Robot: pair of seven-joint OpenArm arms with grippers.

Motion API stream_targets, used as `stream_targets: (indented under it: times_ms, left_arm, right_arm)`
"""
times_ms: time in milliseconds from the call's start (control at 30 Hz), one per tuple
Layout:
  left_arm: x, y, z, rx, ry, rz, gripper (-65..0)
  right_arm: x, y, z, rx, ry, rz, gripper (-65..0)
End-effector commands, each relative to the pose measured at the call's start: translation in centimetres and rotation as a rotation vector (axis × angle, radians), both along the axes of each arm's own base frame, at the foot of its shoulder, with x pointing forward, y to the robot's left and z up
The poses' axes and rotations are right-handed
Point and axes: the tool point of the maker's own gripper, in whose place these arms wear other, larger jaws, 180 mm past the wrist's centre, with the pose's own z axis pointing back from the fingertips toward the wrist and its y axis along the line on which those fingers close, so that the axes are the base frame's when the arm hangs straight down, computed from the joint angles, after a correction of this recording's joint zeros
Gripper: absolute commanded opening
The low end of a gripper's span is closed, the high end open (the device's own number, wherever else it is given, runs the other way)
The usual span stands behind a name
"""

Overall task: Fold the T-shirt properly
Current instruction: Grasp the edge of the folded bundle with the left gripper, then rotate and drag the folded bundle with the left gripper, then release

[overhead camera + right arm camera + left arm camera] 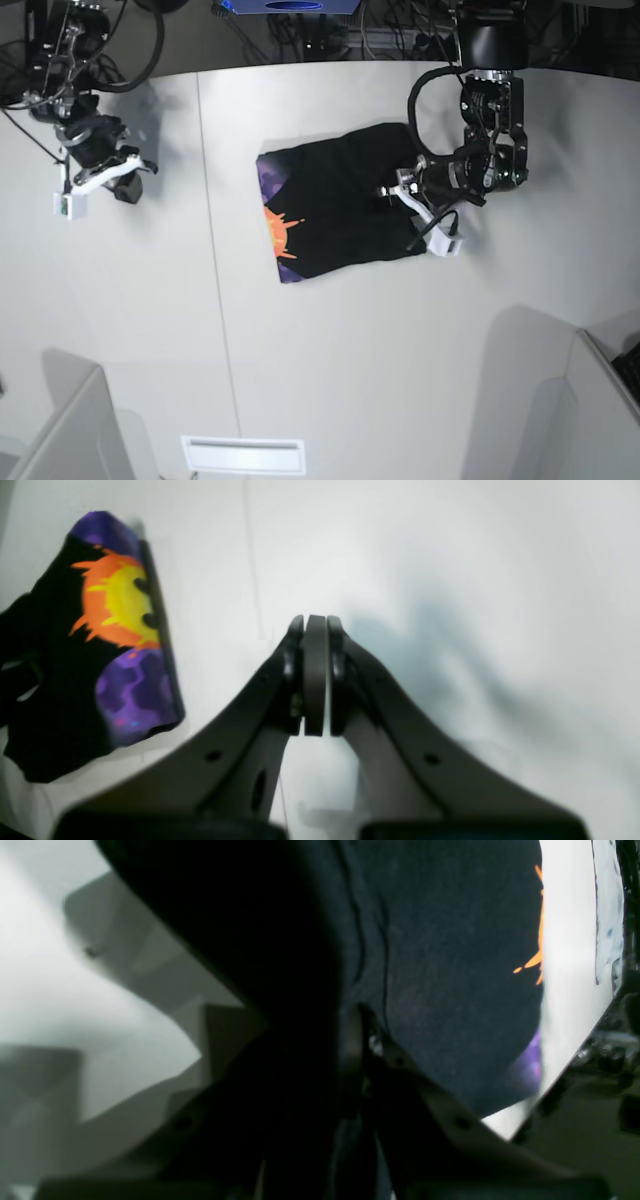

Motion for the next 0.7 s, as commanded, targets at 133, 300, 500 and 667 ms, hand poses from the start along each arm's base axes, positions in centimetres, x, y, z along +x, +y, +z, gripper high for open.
stream_targets:
  times_ms: [133, 300, 500, 667]
  left_arm:
    - [0.5, -1.4, 0.6, 0.13, -0.039, -0.209, -65.0]
    - [1.0, -2.4, 1.0, 0.211, -0.073, -0.359, -65.0]
    - [2.1, -4.1, 2.2, 0.305, -0.139, -0.534, -65.0]
    - [3.0, -6.1, 3.2, 0.363, -0.193, -0.662, -65.0]
  right_arm:
    - [-0.6, -2.1, 1.0, -0.036, -0.035, -0.023, -65.0]
    - [-1.2, -3.8, 1.4, -0.067, -0.049, -0.031, -65.0]
    - [-2.0, -4.3, 1.1, -0.062, -0.039, -0.069, -65.0]
    - [-2.5, -5.0, 1.0, -0.047, -0.042, -0.125, -65.0]
